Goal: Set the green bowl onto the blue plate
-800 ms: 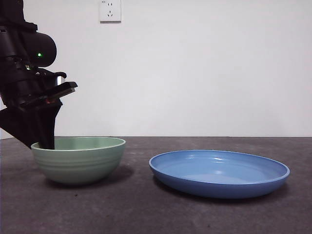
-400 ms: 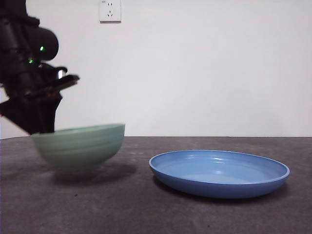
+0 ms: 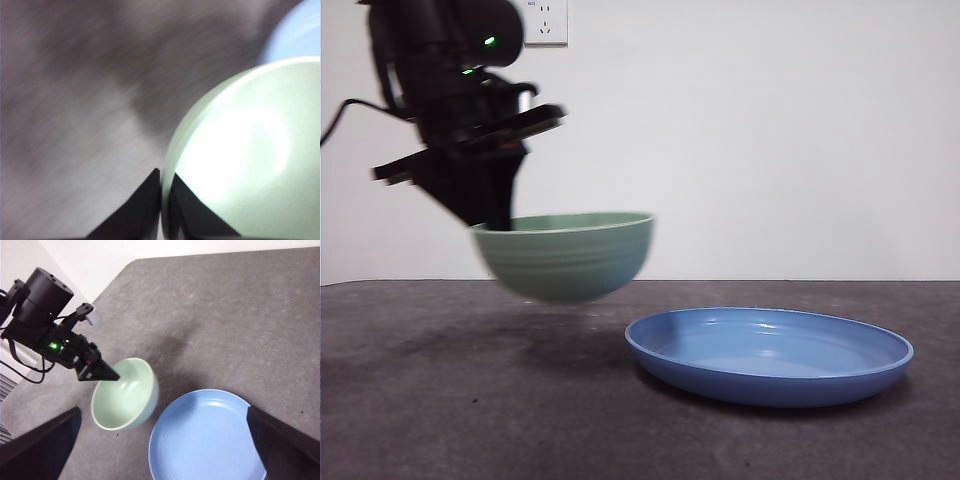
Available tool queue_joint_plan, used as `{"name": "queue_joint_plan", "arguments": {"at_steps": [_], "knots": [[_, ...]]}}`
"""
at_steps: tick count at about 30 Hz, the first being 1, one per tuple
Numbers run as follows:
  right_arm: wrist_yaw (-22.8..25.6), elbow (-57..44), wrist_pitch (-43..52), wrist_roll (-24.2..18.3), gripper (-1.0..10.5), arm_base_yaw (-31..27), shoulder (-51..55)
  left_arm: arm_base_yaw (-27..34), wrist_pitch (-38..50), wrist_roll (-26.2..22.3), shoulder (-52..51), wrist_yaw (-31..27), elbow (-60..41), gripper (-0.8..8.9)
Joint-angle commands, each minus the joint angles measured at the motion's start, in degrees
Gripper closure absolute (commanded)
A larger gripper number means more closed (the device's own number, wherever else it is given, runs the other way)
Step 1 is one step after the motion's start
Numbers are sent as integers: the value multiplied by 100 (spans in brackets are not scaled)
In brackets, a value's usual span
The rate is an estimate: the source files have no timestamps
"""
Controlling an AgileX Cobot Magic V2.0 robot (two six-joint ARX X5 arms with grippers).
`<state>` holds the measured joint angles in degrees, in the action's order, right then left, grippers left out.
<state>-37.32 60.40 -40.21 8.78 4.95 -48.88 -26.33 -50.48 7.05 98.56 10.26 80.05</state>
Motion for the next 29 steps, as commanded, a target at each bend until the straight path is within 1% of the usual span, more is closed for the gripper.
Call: {"name": "queue_joint_plan", "arguments": {"at_steps": [1,5,11,17,22,25,29], "knots": [[-15,120,33,-39,272,22,-46,-249,87,249,275,-20,378,799],[-15,120,31,-37,273,22,-46,-581,-52,317,719,-17,1023,799],[-15,120,31,-42,273,22,-46,-1047,-566,310,1668,-20,2225,799],[-15,120,31,-44,273,22,-46,-1386,-874,269,2437,-22,3104,799],[-15,120,33,-44,273,22,-46,-1539,-909,313,2813,-22,3351,799],[-13,120,33,-44,273,22,-46,-1572,-938,308,2865,-190,3351,799],[-13,120,33,-48,273,22,-46,-1576,-1145,308,2865,-181,3351,799]]}}
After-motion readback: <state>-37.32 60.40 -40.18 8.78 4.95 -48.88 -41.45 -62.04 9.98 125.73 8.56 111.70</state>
